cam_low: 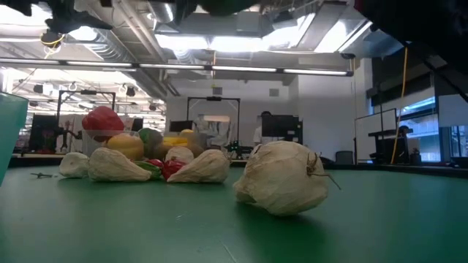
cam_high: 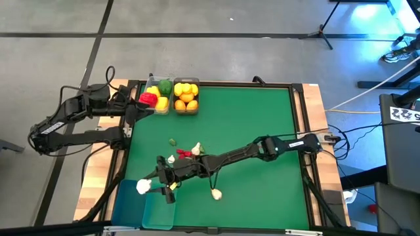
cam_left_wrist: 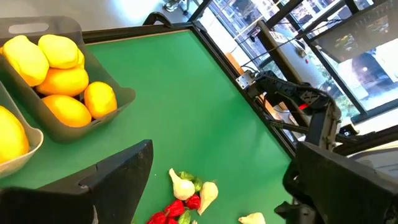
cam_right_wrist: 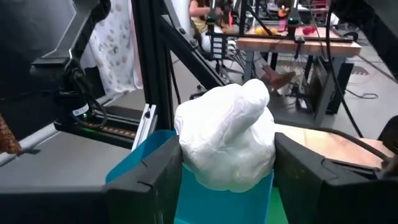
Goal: Sort produce into baskets
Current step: Put the white garlic into the blue bin
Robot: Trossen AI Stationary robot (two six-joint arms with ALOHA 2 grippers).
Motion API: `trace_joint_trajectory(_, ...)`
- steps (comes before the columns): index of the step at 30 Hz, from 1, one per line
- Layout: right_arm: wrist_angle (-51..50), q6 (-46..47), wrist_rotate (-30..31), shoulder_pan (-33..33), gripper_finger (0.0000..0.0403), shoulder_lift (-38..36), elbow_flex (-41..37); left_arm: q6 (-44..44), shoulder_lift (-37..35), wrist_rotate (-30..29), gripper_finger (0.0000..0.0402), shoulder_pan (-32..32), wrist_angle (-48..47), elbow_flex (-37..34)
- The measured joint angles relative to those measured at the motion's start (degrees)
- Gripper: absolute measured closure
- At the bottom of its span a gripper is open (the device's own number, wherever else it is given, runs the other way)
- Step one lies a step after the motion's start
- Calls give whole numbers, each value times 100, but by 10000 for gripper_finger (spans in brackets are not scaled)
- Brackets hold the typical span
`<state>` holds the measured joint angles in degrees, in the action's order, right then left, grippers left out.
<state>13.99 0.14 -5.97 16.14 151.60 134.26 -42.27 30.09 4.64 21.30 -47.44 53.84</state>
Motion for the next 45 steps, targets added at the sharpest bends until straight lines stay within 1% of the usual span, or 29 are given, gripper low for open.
trace_joint_trajectory(3,-98,172,-26,10,204,19,0,-161,0,-2,15,0,-77,0)
trace_joint_trajectory(6,-139,213,-73,33,204,19,0,-177,61,3,15,-15,-403,0)
trace_joint_trajectory(8,-150,212,-73,35,204,19,0,33,156,83,15,-139,-527,0)
trace_joint_trajectory(10,-213,271,-75,35,204,19,0,67,247,286,15,-385,-482,0)
trace_joint_trajectory(13,-350,332,-73,35,204,19,0,60,309,377,15,-901,-165,0)
trace_joint_trajectory(15,-469,304,-58,35,204,19,0,-59,330,344,15,-1254,-177,0)
trace_joint_trajectory(17,-620,298,-13,33,204,19,0,-293,392,389,15,-1603,-522,14)
trace_joint_trajectory(20,-734,282,-10,33,204,18,0,-568,525,413,15,-2094,-1392,0)
trace_joint_trajectory(23,-893,262,-12,33,204,8,0,-755,581,433,15,-2577,-1703,0)
trace_joint_trajectory(27,-1066,256,-12,33,204,8,0,-1102,595,452,15,-3214,-1546,0)
trace_joint_trajectory(30,-1100,256,-12,25,204,4,0,-1478,729,452,15,-3792,-1104,0)
trace_joint_trajectory(33,-1142,256,-22,-3,204,3,0,-1767,1036,452,15,-4493,-456,2)
trace_joint_trajectory(37,-1153,249,-117,-13,204,-3,0,-2129,1677,427,15,-5484,-29,2)
trace_joint_trajectory(41,-1153,249,-167,-41,204,-3,0,-2334,2219,342,15,-6279,-172,2)
trace_joint_trajectory(45,-1083,249,-222,-48,204,-3,0,-2642,2467,-324,15,-6642,-726,0)
